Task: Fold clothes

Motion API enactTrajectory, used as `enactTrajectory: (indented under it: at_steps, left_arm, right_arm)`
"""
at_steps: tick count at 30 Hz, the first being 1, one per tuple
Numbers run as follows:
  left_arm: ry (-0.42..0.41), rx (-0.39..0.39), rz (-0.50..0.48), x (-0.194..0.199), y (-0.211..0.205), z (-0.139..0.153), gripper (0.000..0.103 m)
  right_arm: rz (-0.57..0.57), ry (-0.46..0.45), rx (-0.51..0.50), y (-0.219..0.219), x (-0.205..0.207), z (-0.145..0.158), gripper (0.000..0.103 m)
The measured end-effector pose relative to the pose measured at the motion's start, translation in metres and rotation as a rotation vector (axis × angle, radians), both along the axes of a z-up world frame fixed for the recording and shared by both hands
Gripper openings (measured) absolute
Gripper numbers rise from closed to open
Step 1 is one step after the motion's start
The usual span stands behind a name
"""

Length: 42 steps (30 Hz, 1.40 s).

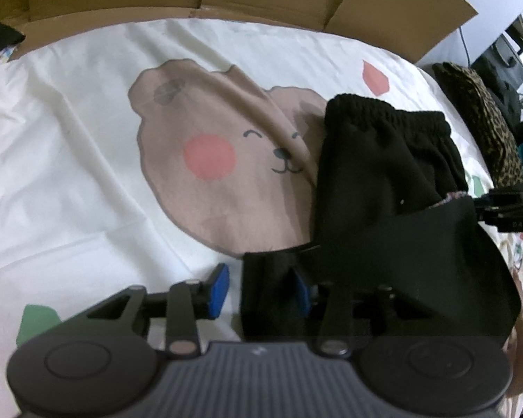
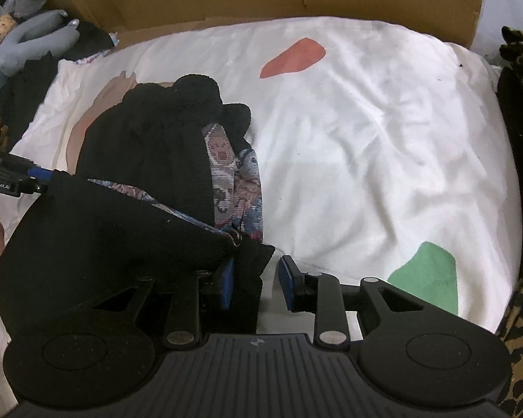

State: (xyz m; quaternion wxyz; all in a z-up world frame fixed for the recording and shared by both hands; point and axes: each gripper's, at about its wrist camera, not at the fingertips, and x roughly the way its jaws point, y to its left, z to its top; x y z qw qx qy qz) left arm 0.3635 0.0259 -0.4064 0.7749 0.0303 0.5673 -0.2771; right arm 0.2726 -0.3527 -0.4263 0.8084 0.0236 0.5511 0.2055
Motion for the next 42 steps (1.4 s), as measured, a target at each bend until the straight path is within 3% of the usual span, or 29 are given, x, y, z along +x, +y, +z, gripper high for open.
enactTrajectory:
  at_steps: [3, 4, 10, 15, 21, 35, 42]
  left_arm:
    - [-0.004, 0.004, 0.002, 0.0, -0.001, 0.0, 0.041]
    - [-0.003, 0.001, 0.004, 0.0, 0.0, 0.0, 0.04]
    - [0.014, -0.033, 0.013, 0.0, 0.006, 0.003, 0.027]
    - [0.015, -0.048, 0.021, -0.004, 0.008, 0.003, 0.025]
    - [-0.01, -0.055, 0.015, -0.009, 0.007, 0.01, 0.009]
    - [-0.111, -0.132, 0.031, -0.015, 0.018, 0.092, 0.007]
    - [-0.153, -0.123, 0.01, 0.003, 0.005, 0.103, 0.007]
  right_arm:
    - [0.023, -0.004, -0.006, 0.005, 0.001, 0.0, 0.024]
    - [0.035, -0.005, -0.002, 0.006, 0.0, 0.001, 0.014]
    - [0.012, -0.005, 0.003, 0.004, -0.002, 0.006, 0.009]
    - [-0.025, -0.041, -0.017, -0.005, -0.008, 0.019, 0.007]
    - [-0.068, -0.078, -0.015, -0.018, -0.011, 0.038, 0.007]
    - [-0.124, -0.161, 0.043, -0.032, -0.033, 0.097, 0.007]
    - [-0.163, -0.189, 0.061, -0.038, -0.027, 0.105, 0.007]
